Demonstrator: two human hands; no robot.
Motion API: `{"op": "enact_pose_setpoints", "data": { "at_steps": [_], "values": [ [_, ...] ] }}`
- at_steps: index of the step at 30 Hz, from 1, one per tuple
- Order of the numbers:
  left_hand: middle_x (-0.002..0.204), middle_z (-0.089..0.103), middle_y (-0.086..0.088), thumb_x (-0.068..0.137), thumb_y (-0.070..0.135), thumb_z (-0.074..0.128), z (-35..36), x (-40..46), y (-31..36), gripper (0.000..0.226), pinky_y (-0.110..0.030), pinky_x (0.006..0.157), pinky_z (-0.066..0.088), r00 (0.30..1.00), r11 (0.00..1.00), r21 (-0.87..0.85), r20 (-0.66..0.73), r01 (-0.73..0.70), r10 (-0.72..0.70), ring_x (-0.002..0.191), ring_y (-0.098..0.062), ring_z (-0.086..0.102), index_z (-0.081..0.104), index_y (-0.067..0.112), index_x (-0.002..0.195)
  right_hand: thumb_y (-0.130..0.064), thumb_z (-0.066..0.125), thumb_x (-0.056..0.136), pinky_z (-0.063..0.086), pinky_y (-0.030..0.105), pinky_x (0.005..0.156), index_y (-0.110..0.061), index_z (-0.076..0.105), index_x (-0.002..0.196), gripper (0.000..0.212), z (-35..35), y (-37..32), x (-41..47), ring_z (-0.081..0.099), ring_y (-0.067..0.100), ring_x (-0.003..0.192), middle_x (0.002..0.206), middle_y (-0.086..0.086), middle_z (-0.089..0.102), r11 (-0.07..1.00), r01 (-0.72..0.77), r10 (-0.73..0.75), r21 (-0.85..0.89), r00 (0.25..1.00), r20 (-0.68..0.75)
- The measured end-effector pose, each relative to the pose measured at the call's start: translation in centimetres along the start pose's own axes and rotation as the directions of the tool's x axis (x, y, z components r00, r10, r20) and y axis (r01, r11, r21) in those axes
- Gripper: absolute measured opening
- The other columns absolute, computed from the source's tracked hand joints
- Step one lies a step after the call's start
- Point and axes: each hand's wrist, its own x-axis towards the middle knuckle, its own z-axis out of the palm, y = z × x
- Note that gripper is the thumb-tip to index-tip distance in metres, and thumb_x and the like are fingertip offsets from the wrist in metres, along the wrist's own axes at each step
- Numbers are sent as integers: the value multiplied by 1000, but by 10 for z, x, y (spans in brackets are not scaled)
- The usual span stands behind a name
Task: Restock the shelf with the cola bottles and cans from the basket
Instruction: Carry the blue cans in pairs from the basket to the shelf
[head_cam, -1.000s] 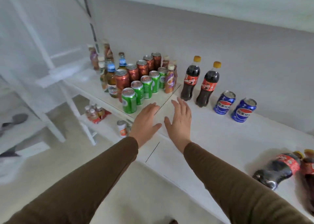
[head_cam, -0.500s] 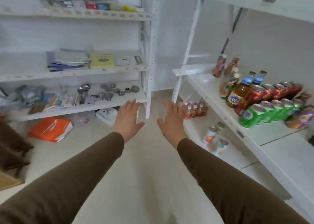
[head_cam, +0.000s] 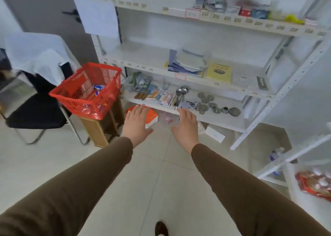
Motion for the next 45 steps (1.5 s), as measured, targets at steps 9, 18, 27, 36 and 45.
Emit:
{"op": "enact_pose_setpoints", "data": {
  "at_steps": [9,18,27,36,45],
  "values": [
    [164,29,-4,84,41,77,-48,49,-175,84,-51,125,17,953,954,8,-46,299,-298,153,-30,21,33,25,154,-22,68,90,28,42,118,-16,42,147,63,107,-151,139,35,31,139,152,7,42,961,270,-275,52,948,160],
    [161,35,-5,84,41,76,-71,130,-341,83,-53,122,25,941,941,-26,-11,337,-338,150,-29,28,36,22,154,-22,69,90,34,44,117,-18,40,147,64,217,-257,237,39,29,139,149,7,42,959,259,-279,114,935,219],
    [163,33,-8,86,37,76,-72,228,-460,85,-50,123,26,947,949,-52,101,312,-306,151,-30,28,33,20,156,-24,66,96,28,40,120,-16,29,157,72,292,-315,321,31,27,148,160,8,36,982,152,-181,115,934,307],
    [163,31,-8,87,34,76,-24,352,-539,84,-44,121,28,929,945,-76,227,317,-293,150,-30,28,32,18,157,-20,64,96,31,45,120,-16,33,155,66,382,-331,458,34,29,144,156,8,40,985,130,-163,115,921,353],
    [163,31,-5,88,34,75,44,421,-597,84,-45,115,35,851,913,-53,386,406,-356,148,-29,32,28,23,157,-19,63,97,34,43,117,-14,28,157,70,476,-326,549,32,32,143,159,10,36,990,140,-129,22,825,550]
  ]
}}
